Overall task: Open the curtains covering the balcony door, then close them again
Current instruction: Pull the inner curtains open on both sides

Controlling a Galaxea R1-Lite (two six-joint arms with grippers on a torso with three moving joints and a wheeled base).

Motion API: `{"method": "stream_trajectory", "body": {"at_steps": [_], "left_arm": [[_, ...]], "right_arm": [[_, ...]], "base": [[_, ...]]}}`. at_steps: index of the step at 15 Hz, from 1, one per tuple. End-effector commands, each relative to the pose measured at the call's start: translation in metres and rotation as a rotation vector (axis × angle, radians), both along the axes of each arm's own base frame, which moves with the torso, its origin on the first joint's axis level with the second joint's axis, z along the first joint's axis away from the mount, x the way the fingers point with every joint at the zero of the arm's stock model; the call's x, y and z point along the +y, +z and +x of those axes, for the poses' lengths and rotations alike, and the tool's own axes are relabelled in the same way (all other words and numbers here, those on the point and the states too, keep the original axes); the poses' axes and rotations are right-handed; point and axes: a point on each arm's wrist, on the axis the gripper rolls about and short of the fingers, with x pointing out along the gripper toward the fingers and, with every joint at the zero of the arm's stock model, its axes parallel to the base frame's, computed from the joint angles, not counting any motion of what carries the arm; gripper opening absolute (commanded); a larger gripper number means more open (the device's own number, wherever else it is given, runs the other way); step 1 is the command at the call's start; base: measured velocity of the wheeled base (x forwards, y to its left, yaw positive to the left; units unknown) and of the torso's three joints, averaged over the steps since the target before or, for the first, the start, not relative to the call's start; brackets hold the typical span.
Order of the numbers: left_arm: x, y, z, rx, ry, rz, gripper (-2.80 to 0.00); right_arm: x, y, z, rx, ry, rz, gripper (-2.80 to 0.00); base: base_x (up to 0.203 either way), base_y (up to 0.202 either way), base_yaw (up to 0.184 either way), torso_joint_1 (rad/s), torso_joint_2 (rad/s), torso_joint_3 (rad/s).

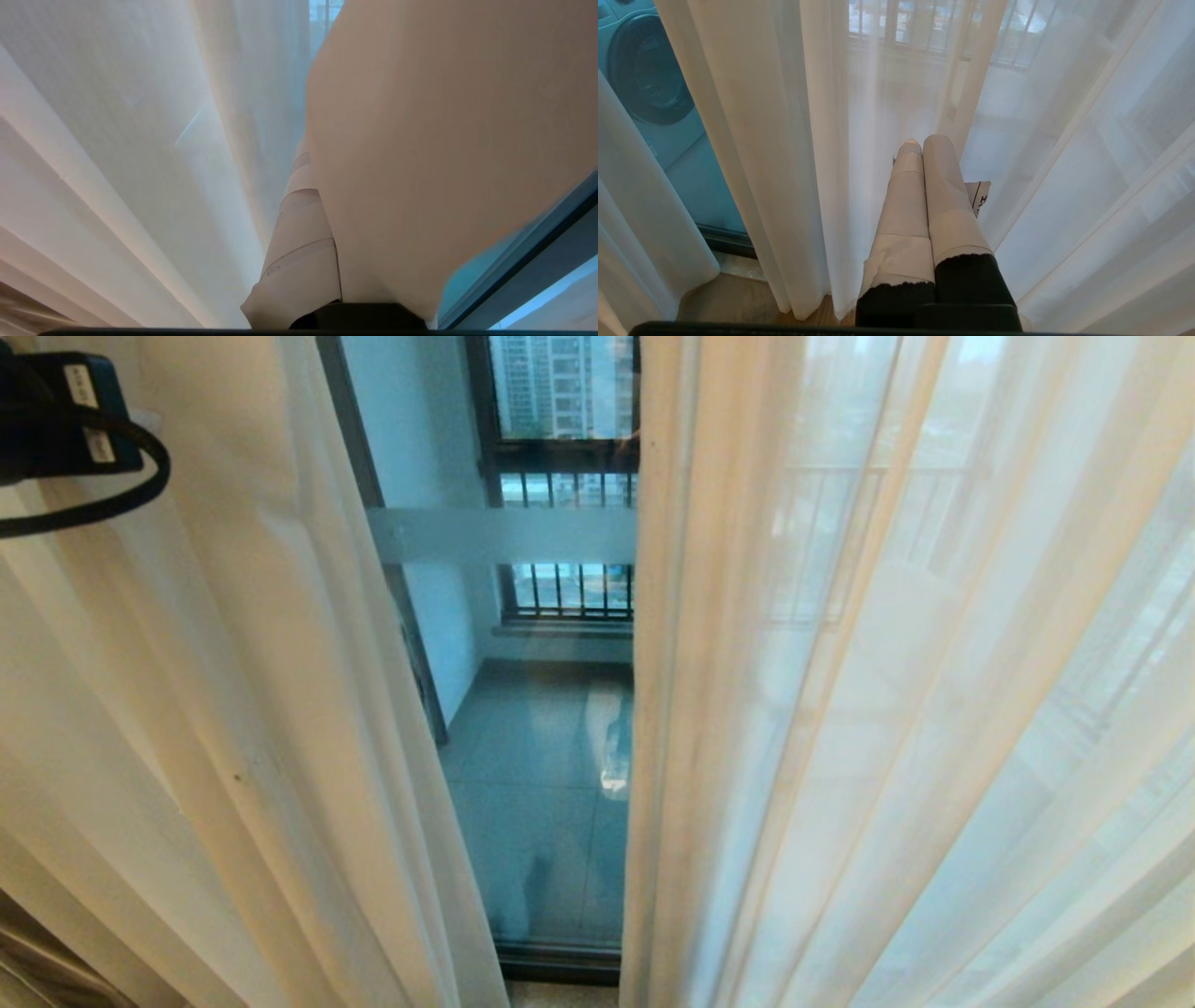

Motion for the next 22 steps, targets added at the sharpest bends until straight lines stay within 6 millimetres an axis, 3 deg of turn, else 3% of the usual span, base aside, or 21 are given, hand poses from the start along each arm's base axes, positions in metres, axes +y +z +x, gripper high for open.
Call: {"method": "stream_trajectory", "body": {"at_steps": [1, 9, 22], "left_arm": [[0.0002, 0.0004, 0.0002, -0.002, 0.005, -0.001, -2.80], [0.0036, 0.0011, -0.0014, -0.005, 0.020, -0.001, -2.80], [0.0048, 0.0015, -0.0014, -0.006, 0.030, 0.000, -2.80]], "right_arm": [[0.0000, 0.0000, 0.0001, 0.001, 0.001, -0.001, -2.80], [0.0000, 0.0000, 0.0001, 0.001, 0.001, -0.001, -2.80], [0.0000, 0.0000, 0.0001, 0.001, 0.001, -0.001, -2.80]], "base": [[0.000, 0.000, 0.000, 0.000, 0.00, 0.000], [0.000, 0.011, -0.001, 0.000, 0.00, 0.001], [0.000, 0.185, 0.000, 0.002, 0.00, 0.001]]}}
